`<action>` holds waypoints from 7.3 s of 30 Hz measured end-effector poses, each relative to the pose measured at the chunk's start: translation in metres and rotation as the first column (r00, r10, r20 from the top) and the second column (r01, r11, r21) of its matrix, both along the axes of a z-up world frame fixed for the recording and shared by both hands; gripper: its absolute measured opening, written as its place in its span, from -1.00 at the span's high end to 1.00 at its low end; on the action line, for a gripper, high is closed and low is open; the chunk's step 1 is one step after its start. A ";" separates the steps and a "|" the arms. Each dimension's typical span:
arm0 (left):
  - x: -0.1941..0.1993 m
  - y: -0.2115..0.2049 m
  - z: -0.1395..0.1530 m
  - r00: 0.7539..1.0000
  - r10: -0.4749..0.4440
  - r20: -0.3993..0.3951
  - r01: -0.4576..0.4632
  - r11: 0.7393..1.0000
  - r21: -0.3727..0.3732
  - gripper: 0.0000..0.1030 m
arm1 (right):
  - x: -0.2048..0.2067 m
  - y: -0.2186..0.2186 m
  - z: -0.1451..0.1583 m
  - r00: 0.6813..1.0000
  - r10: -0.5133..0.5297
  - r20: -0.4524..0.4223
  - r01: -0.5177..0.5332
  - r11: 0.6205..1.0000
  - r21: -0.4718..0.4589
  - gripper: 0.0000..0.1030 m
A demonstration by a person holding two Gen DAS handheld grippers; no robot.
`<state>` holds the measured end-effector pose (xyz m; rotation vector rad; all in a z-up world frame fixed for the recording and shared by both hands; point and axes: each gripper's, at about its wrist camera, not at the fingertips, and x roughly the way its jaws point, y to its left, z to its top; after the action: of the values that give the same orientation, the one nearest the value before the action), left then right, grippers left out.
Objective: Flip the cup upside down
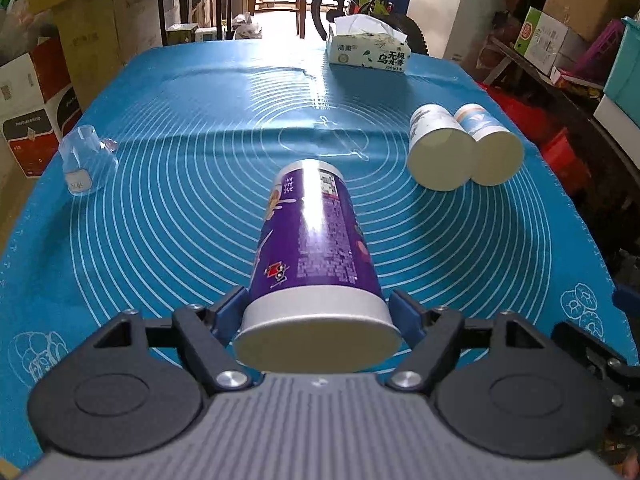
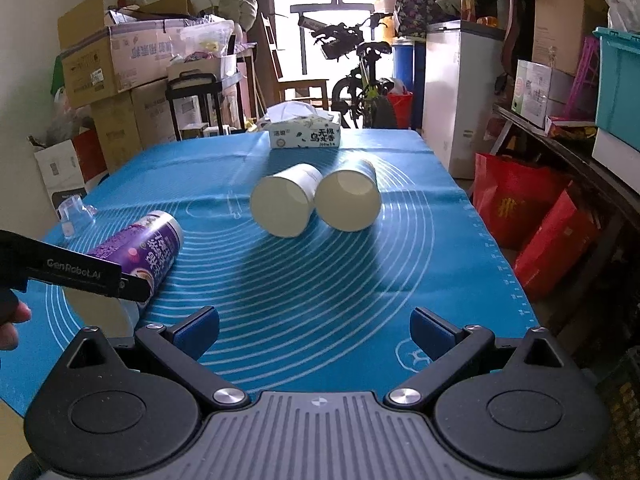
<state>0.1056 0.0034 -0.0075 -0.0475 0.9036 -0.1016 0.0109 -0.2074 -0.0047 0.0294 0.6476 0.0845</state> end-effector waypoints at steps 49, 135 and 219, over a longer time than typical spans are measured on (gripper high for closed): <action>-0.022 0.117 0.013 0.987 0.105 0.118 -0.116 0.989 0.088 -0.64 | 0.125 0.127 0.043 0.918 0.281 -0.280 -0.242 0.956 0.166 -1.00; -0.093 0.057 0.023 0.959 0.047 0.280 -0.053 0.999 0.012 -0.64 | -0.048 0.074 0.021 0.981 0.144 0.128 -0.133 0.987 -0.089 -0.90; -0.132 0.038 0.012 0.966 0.021 0.256 -0.036 0.998 0.056 -0.64 | -0.086 0.053 0.005 0.988 0.126 0.093 -0.120 0.991 -0.061 -0.89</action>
<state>-0.0263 0.0415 0.0047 0.0086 0.6469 -0.0522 -0.0750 -0.1548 0.0000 -0.0679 0.5543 0.1862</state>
